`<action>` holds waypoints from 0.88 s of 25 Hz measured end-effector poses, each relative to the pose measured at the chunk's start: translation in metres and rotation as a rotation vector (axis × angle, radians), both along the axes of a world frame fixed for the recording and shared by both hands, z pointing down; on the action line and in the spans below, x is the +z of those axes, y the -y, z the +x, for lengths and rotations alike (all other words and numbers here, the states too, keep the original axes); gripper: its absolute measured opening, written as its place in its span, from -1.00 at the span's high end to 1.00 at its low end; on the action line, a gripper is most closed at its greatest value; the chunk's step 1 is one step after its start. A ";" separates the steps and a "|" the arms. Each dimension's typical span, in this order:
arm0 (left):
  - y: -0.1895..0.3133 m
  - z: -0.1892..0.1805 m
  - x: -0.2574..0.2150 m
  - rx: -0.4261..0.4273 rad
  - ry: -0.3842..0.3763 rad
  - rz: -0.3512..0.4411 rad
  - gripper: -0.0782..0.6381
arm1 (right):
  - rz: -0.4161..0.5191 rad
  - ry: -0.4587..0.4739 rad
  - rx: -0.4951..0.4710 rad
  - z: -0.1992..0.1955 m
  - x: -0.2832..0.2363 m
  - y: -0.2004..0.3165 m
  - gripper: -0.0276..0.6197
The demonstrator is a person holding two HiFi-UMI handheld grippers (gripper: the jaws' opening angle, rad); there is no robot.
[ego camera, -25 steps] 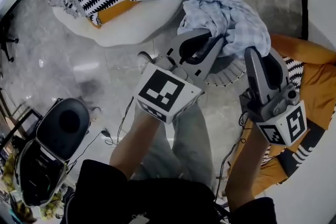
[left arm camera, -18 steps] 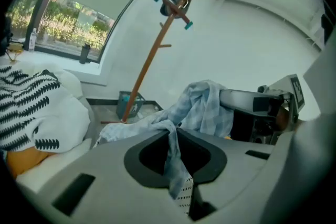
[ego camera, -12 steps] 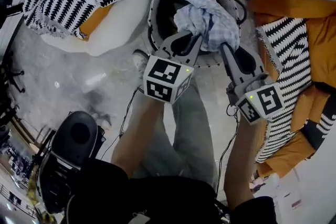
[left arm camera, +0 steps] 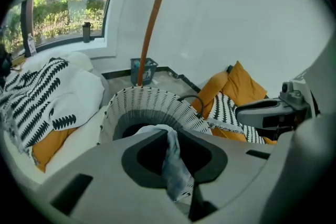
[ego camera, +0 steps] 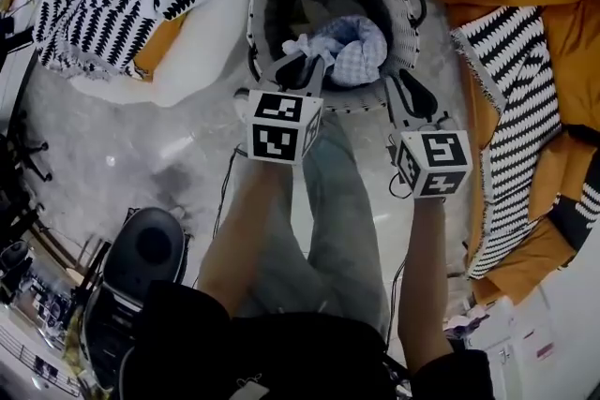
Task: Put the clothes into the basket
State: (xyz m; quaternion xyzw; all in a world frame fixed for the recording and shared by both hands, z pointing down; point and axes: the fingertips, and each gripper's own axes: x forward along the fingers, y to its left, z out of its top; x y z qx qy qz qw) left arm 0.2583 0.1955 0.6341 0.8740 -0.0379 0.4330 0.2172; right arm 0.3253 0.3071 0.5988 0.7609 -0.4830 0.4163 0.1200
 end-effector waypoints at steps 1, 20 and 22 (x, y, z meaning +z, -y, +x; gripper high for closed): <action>0.003 -0.002 0.000 -0.009 0.003 -0.004 0.67 | 0.003 0.000 0.006 0.001 0.000 0.001 0.69; 0.053 -0.050 -0.030 -0.066 0.065 -0.003 0.51 | 0.106 0.044 -0.027 -0.036 -0.029 0.081 0.80; 0.062 -0.051 -0.042 -0.097 0.024 0.012 0.69 | 0.137 0.048 -0.030 -0.040 -0.037 0.089 0.83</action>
